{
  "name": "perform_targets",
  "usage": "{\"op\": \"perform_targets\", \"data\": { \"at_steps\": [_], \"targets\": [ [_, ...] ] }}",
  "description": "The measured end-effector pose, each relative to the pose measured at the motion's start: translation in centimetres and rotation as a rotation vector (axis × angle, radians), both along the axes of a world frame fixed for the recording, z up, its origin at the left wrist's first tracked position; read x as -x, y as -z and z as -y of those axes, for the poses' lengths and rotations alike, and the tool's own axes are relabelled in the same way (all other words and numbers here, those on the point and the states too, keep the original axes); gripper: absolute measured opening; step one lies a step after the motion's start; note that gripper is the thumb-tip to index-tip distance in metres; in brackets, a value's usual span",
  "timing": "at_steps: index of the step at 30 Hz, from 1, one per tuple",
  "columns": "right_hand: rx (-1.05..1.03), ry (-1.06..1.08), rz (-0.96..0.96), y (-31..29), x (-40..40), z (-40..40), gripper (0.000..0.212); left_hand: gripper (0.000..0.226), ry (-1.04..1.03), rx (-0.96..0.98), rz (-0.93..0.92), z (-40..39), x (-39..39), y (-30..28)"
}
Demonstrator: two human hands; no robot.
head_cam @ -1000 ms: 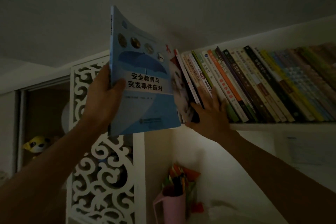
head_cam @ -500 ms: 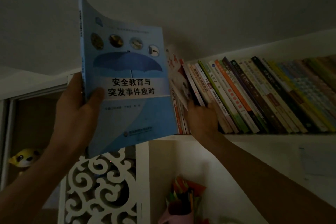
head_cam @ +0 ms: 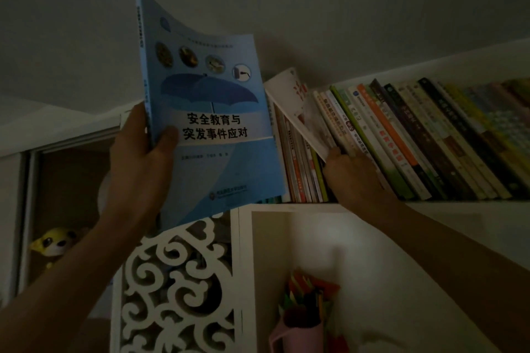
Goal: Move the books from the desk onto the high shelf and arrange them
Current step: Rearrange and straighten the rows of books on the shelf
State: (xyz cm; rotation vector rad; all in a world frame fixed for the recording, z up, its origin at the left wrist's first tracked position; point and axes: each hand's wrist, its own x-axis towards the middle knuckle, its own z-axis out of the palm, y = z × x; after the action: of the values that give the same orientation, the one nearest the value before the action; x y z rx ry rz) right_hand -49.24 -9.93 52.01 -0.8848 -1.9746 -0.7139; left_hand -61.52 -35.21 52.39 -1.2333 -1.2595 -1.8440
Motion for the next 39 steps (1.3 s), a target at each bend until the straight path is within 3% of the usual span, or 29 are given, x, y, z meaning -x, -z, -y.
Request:
{"op": "perform_targets", "data": {
  "at_steps": [5,8,13,15,17,19,22,24,29,33,39],
  "targets": [
    [0.084,-0.093,0.033,-0.5,-1.4,0.6,0.022,0.021,0.028,-0.009,-0.006,-1.1,-0.6,0.0],
    [0.239,-0.103,0.055,-1.3,-1.3,0.5,0.017,0.022,0.047,-0.004,-0.005,-1.9,-0.7,0.0],
    [0.36,-0.164,-0.052,-1.8,0.8,0.2,0.023,0.019,-0.003,0.063,-0.021,-3.8,-1.0,0.5],
    [0.261,-0.17,-0.191,-1.3,1.0,-0.1,0.024,0.018,-0.002,0.072,-0.041,-4.6,-1.2,0.6],
    [-0.001,-0.142,-0.351,-0.7,1.0,-0.7,0.028,0.019,0.005,0.085,-0.045,-5.2,-1.4,0.6],
    [-0.211,-0.133,-0.422,-1.0,1.1,-1.0,0.055,0.021,0.011,0.087,-0.048,-5.8,-1.7,0.4],
    [-0.383,-0.231,-0.189,-3.0,1.3,-1.6,0.086,0.02,0.009,0.061,-0.072,-6.5,-2.2,-0.1],
    [-0.35,-0.257,-0.064,-3.8,0.9,-1.9,0.086,0.019,0.02,0.045,-0.07,-6.8,-2.4,-0.3],
    [-0.026,-0.274,-0.143,-3.7,-1.0,-2.5,0.079,0.02,0.028,0.048,-0.056,-7.6,-2.7,0.2],
    [-0.043,-0.286,-0.061,-3.7,-0.3,-2.1,0.089,0.019,0.002,0.061,-0.038,-8.3,-2.9,0.4],
    [-0.068,-0.278,-0.092,-2.8,0.9,-2.5,0.089,0.018,0.034,0.048,0.003,-9.3,-2.7,1.0]
  ]
}}
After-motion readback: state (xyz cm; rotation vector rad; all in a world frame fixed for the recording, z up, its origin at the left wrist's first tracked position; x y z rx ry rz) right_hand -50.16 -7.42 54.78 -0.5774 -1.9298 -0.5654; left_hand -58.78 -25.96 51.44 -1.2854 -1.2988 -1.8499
